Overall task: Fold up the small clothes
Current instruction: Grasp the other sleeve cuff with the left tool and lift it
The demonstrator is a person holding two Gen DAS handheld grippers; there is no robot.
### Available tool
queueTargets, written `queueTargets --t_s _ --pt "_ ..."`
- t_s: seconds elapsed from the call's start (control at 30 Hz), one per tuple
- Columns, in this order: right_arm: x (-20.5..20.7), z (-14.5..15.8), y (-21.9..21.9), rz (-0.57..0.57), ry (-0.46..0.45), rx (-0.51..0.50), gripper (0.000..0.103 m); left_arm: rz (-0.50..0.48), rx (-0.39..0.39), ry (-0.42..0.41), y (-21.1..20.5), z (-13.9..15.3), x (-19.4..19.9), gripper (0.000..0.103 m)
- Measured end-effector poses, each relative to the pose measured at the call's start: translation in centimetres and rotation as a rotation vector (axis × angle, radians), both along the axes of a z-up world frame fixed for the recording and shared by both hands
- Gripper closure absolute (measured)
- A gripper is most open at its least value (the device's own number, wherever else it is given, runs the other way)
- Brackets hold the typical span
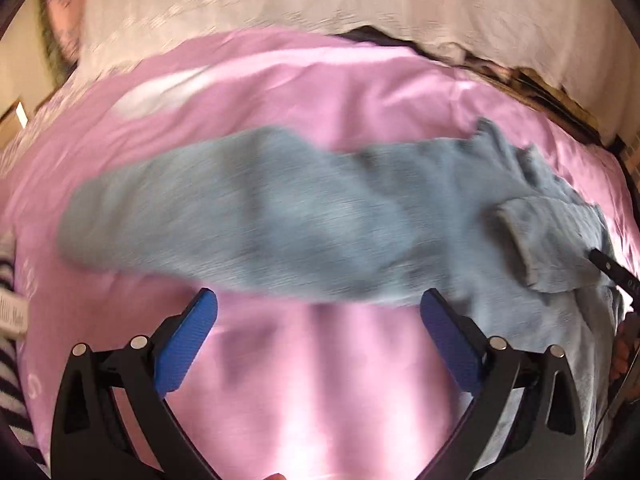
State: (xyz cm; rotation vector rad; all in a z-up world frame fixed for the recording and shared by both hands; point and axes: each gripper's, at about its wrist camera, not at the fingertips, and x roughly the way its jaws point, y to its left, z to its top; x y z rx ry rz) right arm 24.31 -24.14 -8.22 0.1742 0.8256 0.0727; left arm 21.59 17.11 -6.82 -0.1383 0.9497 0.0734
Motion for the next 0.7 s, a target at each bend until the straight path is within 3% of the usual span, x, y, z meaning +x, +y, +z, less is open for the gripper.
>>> queueTargets --t_s 0.1,0.17,0.33,0.4,0.5,0.7 --pt "-0.1 0.0 0.1 0.012 -0.008 0.012 0.007 0.107 -0.141 0.006 5.7 -0.4 -1.4 0.004" --pt "-0.2 0.0 0.0 0.013 -0.012 0.020 0.007 0.176 -0.283 -0.012 9.4 -0.6 -2.5 0.004" --pt "-0.4 0.0 0.0 0.012 -0.015 0.022 0.007 0.322 -0.610 -0.125 15.4 -2.2 -4.1 0.004" --pt "-0.4 0.0 0.0 0.012 -0.014 0.022 0.007 0.383 -0.705 -0.175 16.9 -3.0 -4.3 0.004" --pt "-0.5 0.0 0.1 0.015 -0.012 0.015 0.006 0.433 -0.721 -0.204 17.6 -3.0 -3.4 0.004" --pt "-0.3 0.0 0.2 0.021 -0.008 0.006 0.004 0.459 -0.658 -0.213 17.7 -3.3 0.5 0.004"
